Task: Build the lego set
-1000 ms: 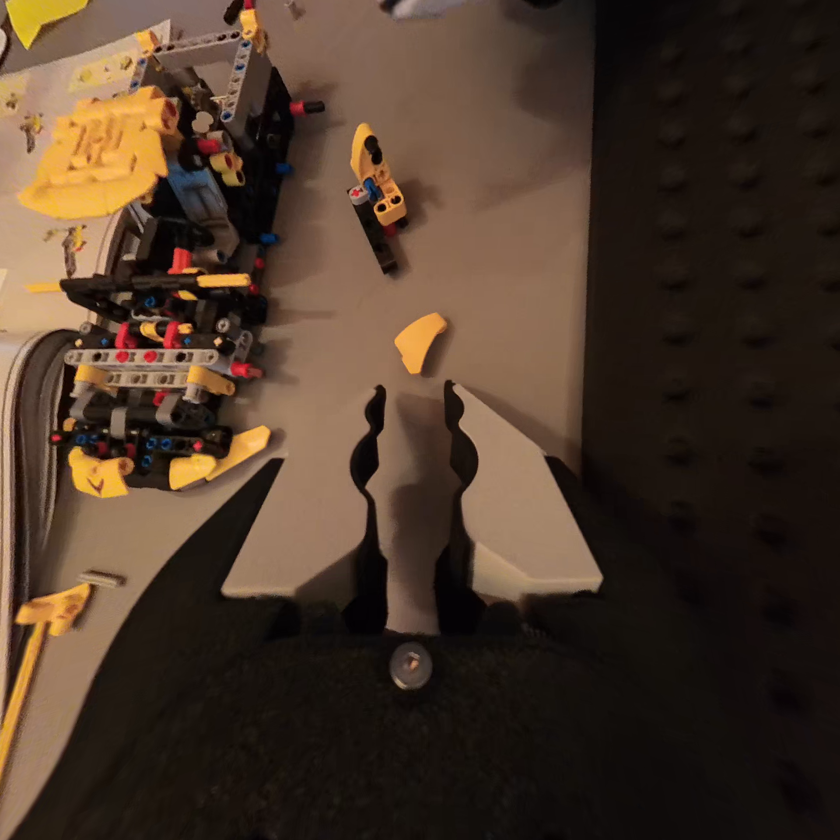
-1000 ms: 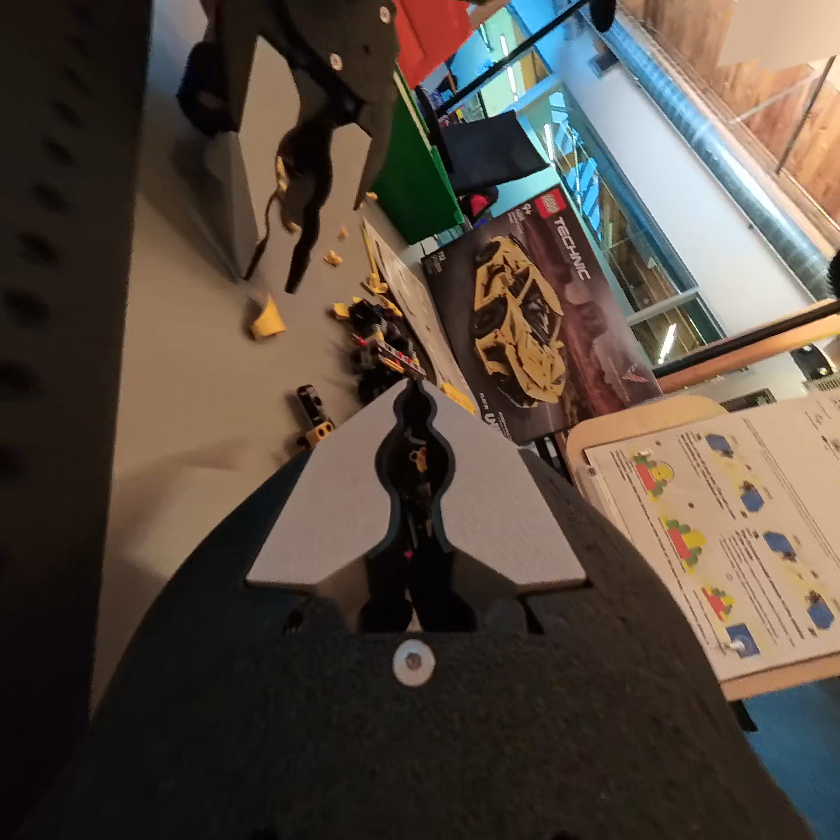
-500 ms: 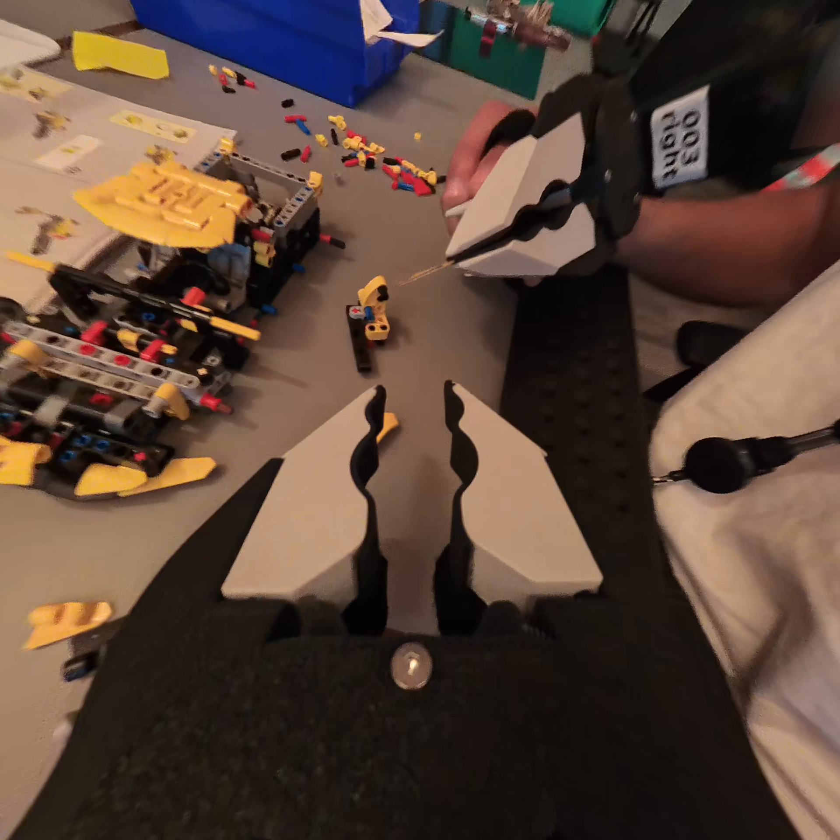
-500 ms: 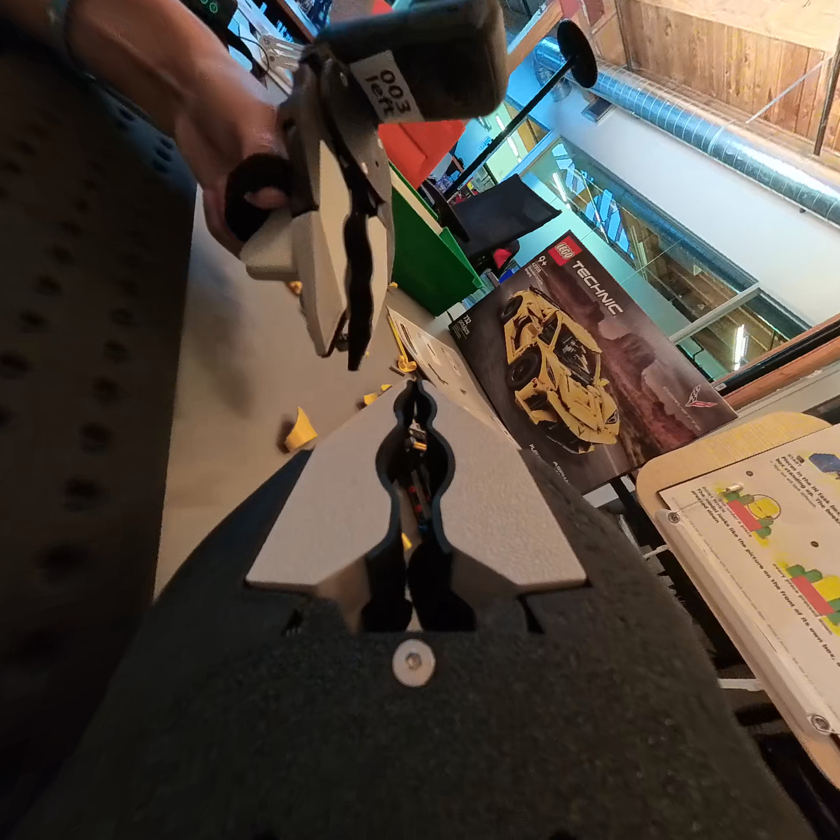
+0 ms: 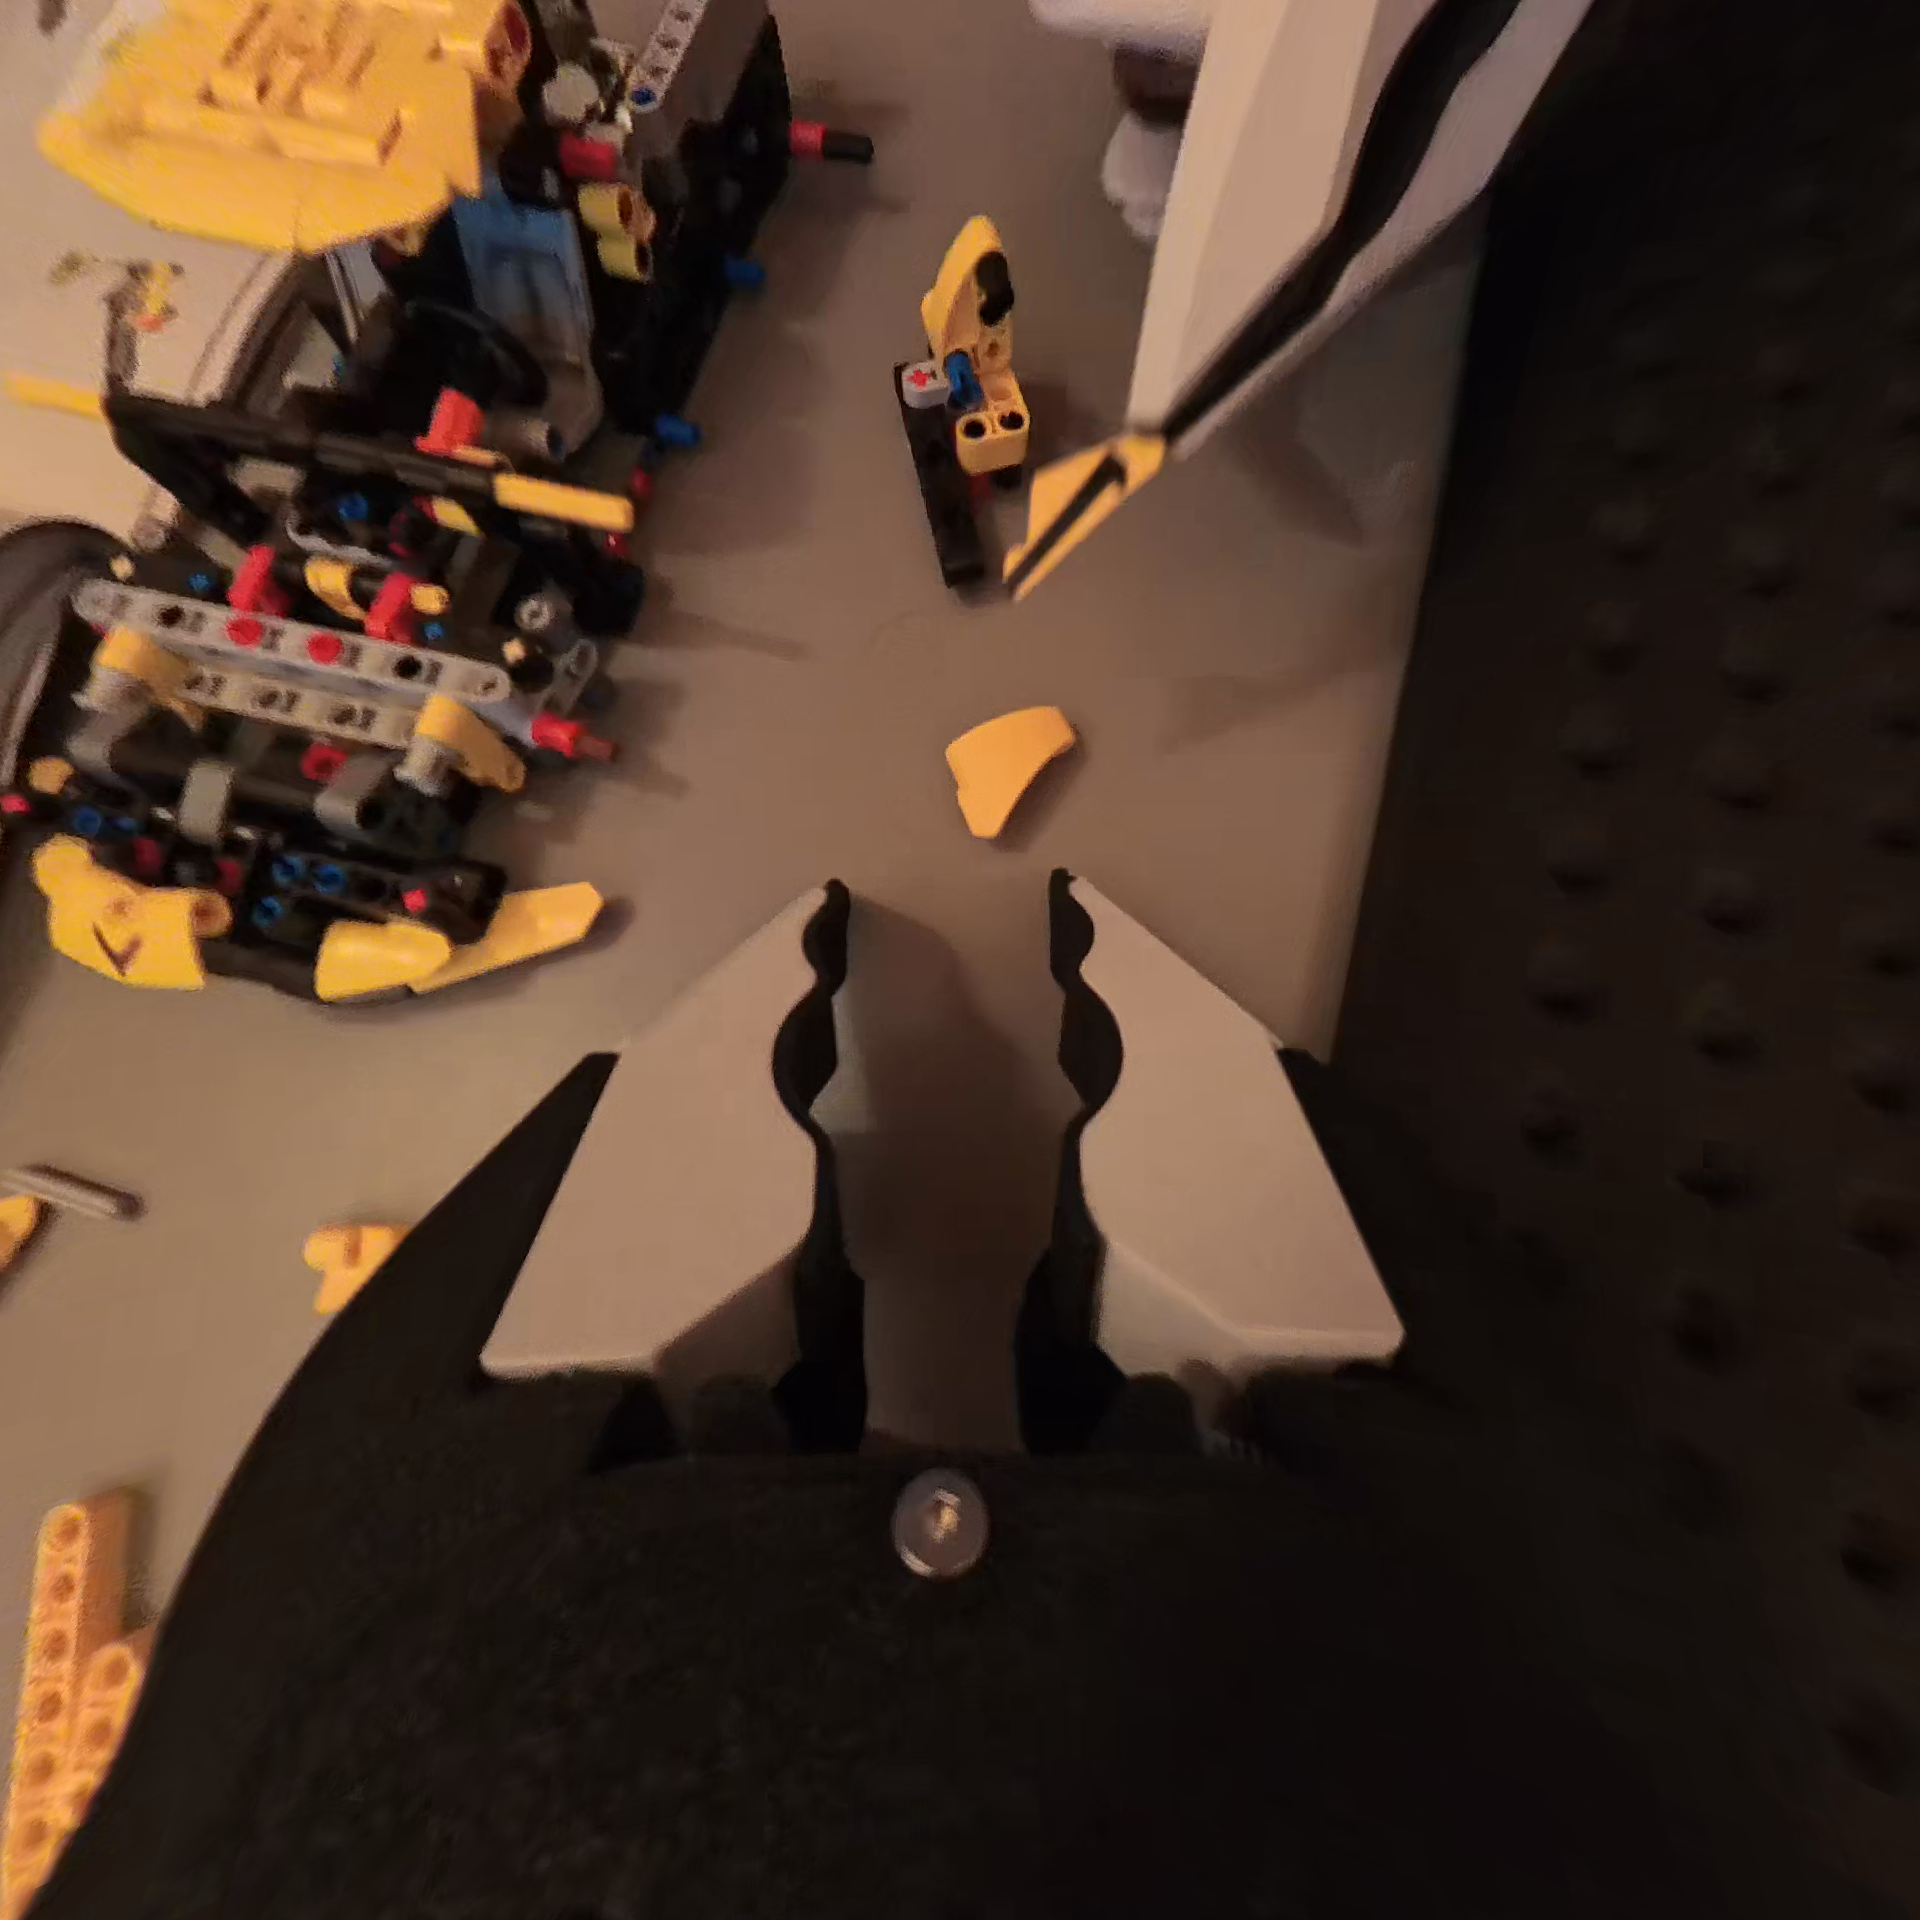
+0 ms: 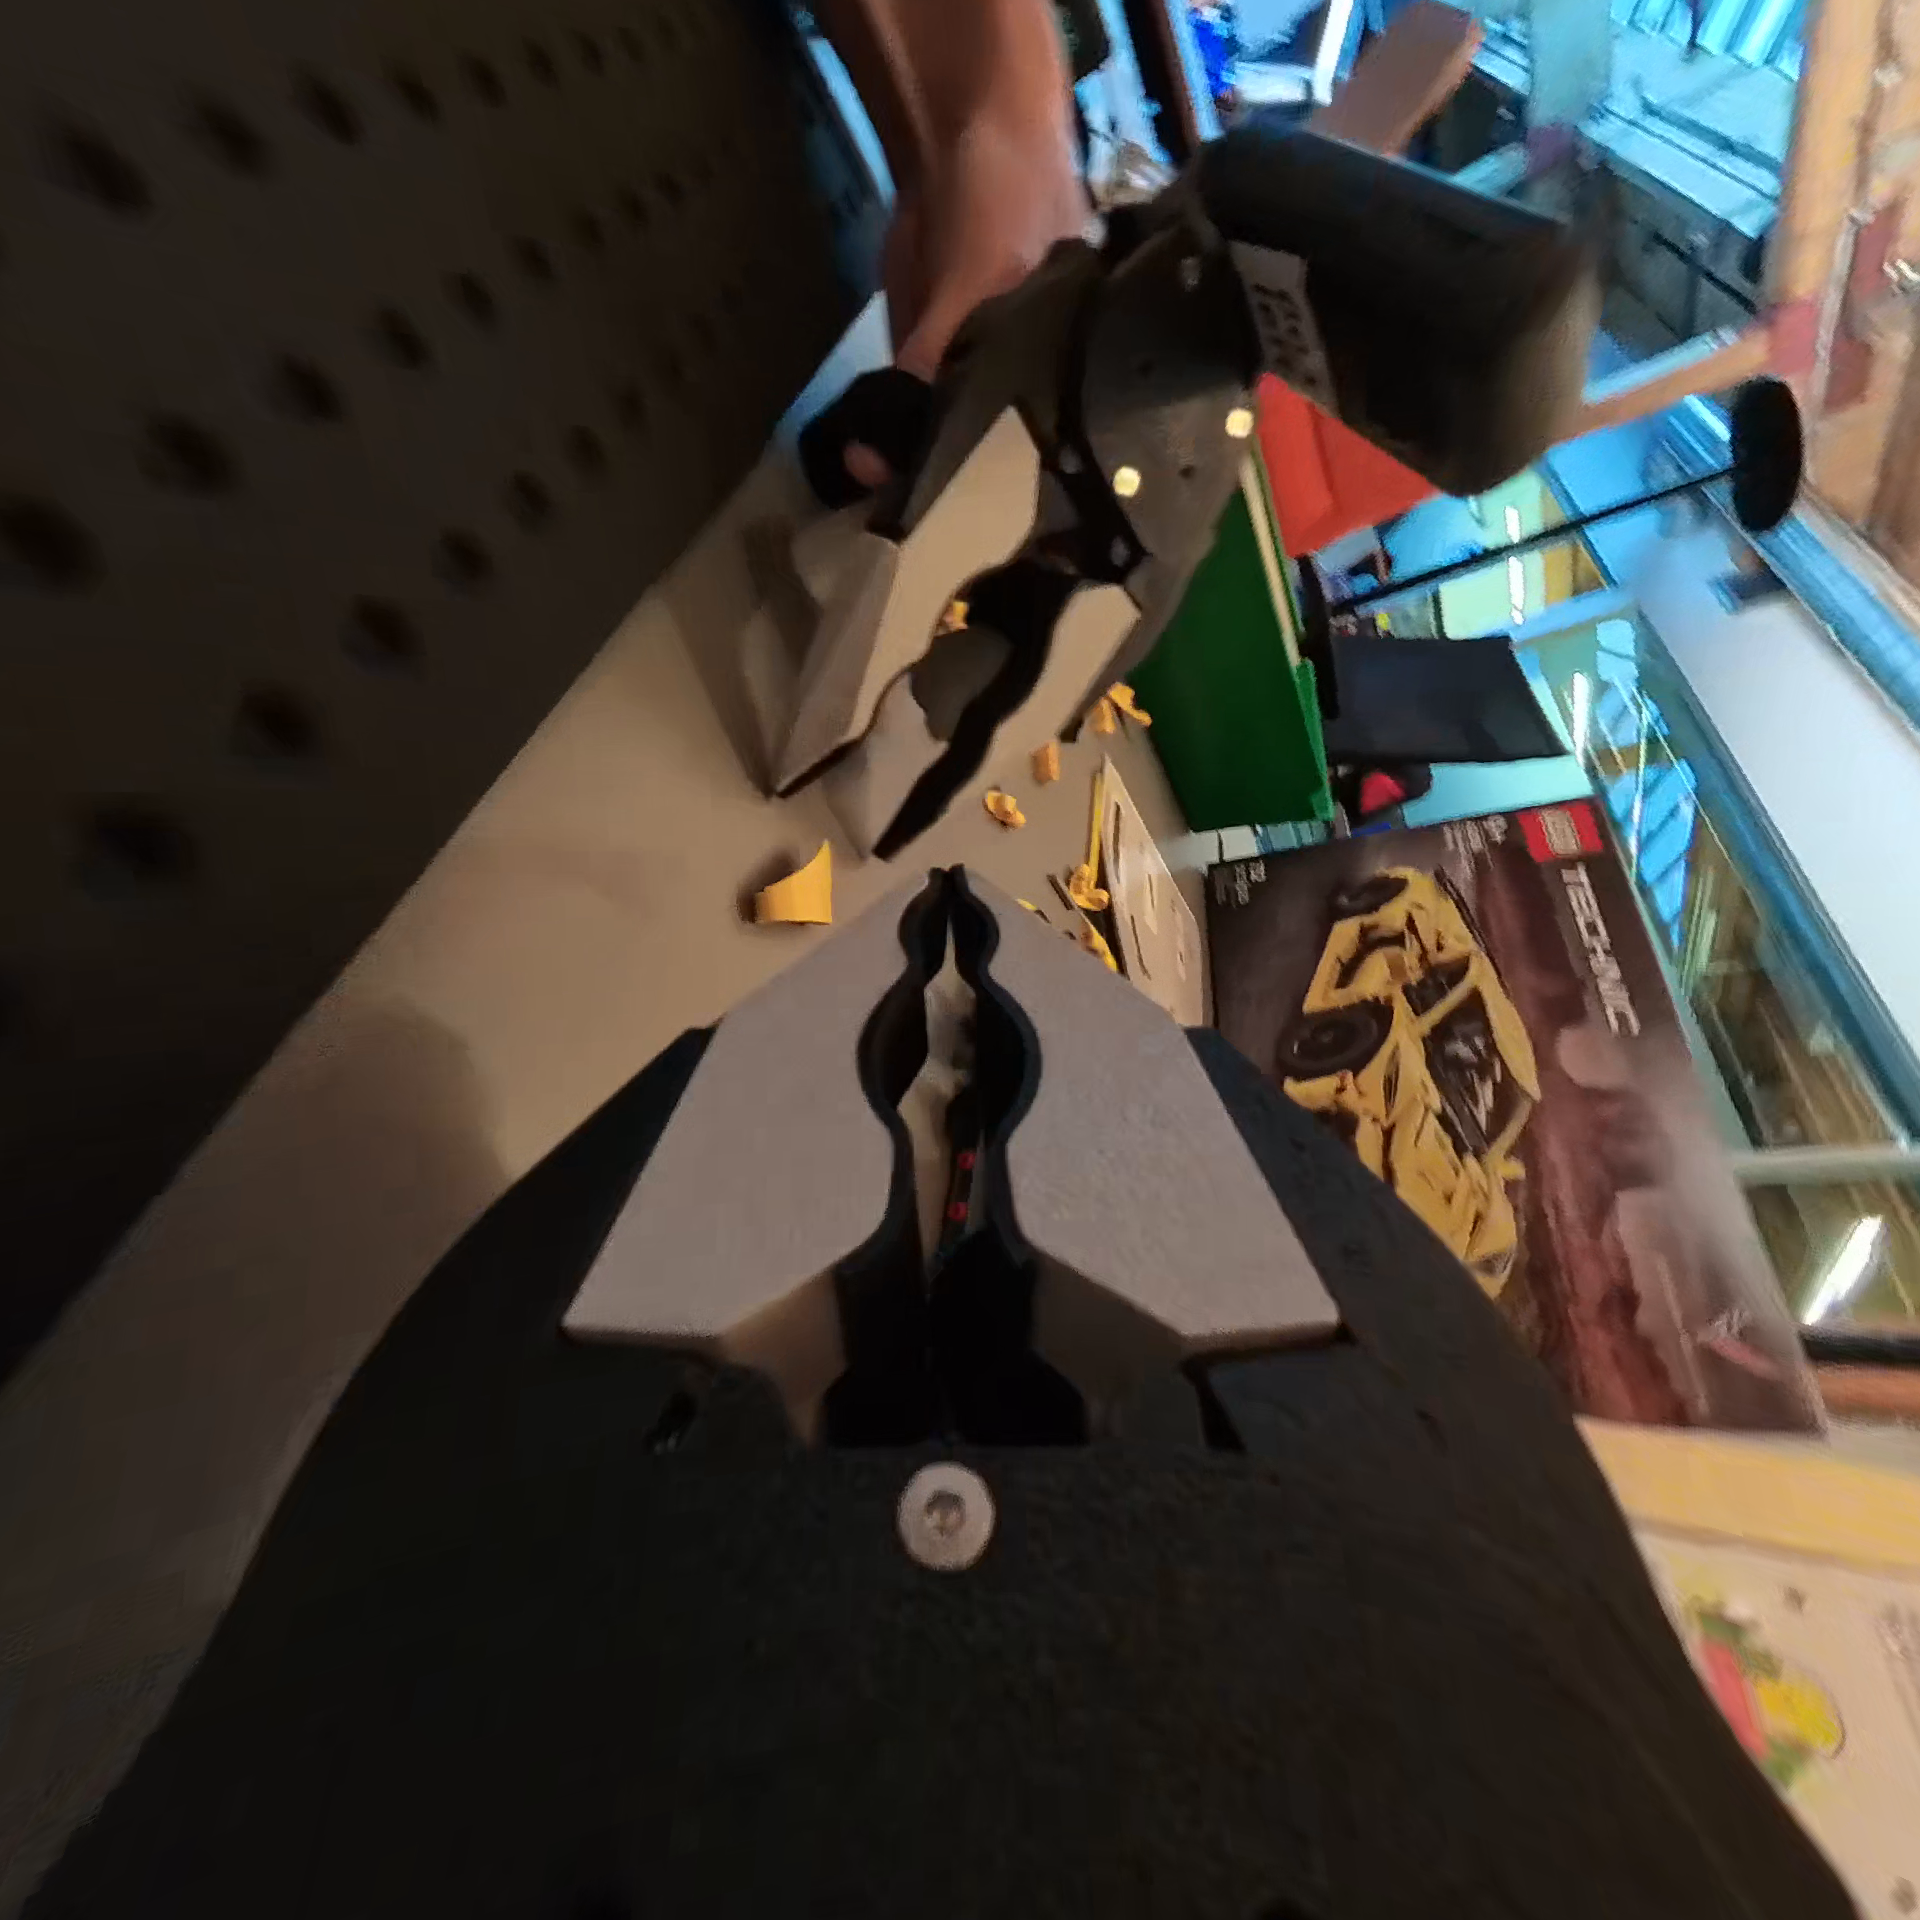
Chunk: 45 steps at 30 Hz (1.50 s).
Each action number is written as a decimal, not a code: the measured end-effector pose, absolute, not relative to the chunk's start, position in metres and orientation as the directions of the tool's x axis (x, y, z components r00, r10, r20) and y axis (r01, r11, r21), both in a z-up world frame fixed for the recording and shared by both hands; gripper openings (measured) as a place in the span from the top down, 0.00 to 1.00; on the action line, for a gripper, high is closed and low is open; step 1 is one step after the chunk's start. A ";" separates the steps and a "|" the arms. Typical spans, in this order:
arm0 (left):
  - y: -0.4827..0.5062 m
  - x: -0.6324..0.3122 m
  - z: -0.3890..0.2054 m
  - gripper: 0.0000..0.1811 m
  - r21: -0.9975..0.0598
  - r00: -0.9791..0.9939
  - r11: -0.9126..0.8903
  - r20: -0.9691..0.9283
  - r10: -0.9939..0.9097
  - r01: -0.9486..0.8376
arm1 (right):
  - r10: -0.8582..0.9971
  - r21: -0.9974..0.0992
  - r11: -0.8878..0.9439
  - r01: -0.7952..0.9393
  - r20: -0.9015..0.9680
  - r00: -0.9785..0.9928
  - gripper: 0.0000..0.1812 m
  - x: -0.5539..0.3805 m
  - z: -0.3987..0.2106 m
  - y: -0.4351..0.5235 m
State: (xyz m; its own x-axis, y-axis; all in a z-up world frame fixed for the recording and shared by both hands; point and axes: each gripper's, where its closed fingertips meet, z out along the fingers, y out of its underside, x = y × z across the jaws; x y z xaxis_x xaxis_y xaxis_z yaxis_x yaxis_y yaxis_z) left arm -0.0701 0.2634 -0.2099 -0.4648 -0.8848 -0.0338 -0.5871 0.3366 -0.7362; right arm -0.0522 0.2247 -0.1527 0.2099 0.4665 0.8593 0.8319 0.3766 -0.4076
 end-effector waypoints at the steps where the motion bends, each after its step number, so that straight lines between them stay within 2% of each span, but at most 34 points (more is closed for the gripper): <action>1: 0.262 -0.067 -0.209 0.79 -0.739 -0.472 0.352 -0.053 -0.880 -0.574 | 0.471 -0.358 0.399 0.844 0.870 0.147 1.00 -0.053 -0.158 0.227; 5: 0.250 -0.063 -0.210 0.79 -0.745 -0.543 0.342 0.032 -0.839 -0.573 | 0.469 -0.259 0.468 0.845 0.883 0.011 1.00 -0.052 -0.169 0.234; 8: 0.248 -0.063 -0.209 0.83 -0.747 -0.582 0.326 0.098 -0.807 -0.579 | 0.506 -0.292 0.498 0.817 0.863 0.000 1.00 -0.053 -0.172 0.234; 16: 0.253 -0.057 -0.210 0.97 -0.742 -0.662 0.377 0.119 -0.740 -0.555 | 0.461 -0.253 0.558 0.790 0.887 -0.042 1.00 -0.058 -0.174 0.230; 20: 0.251 -0.055 -0.211 0.97 -0.740 -0.734 0.448 0.090 -0.674 -0.502 | 0.484 -0.314 0.534 0.785 0.875 0.020 1.00 -0.053 -0.170 0.227; 25: 0.248 -0.057 -0.211 0.98 -0.725 -0.786 0.508 0.074 -0.613 -0.465 | 0.398 -0.275 0.535 0.799 0.916 0.049 1.00 -0.043 -0.174 0.222; 33: 0.227 -0.079 -0.208 1.00 -0.750 -0.866 0.560 0.034 -0.498 -0.352 | 0.457 -0.374 0.544 0.751 0.883 0.108 1.00 -0.055 -0.175 0.210; 36: 0.232 -0.082 -0.211 0.98 -0.692 -0.830 0.567 0.084 -0.551 -0.447 | 0.436 -0.349 0.542 0.764 0.895 0.099 1.00 -0.051 -0.172 0.211; 39: 0.243 -0.085 -0.211 0.95 -0.646 -0.737 0.496 0.159 -0.657 -0.581 | 0.434 -0.400 0.512 0.760 0.884 0.174 1.00 -0.043 -0.161 0.214; 42: 0.260 -0.085 -0.209 0.93 -0.640 -0.624 0.433 0.093 -0.776 -0.634 | 0.437 -0.438 0.487 0.756 0.871 0.223 1.00 -0.034 -0.157 0.215; 45: 0.259 -0.080 -0.195 0.85 -0.688 -0.499 0.343 0.033 -0.866 -0.640 | 0.409 -0.401 0.486 0.776 0.889 0.203 1.00 -0.029 -0.159 0.216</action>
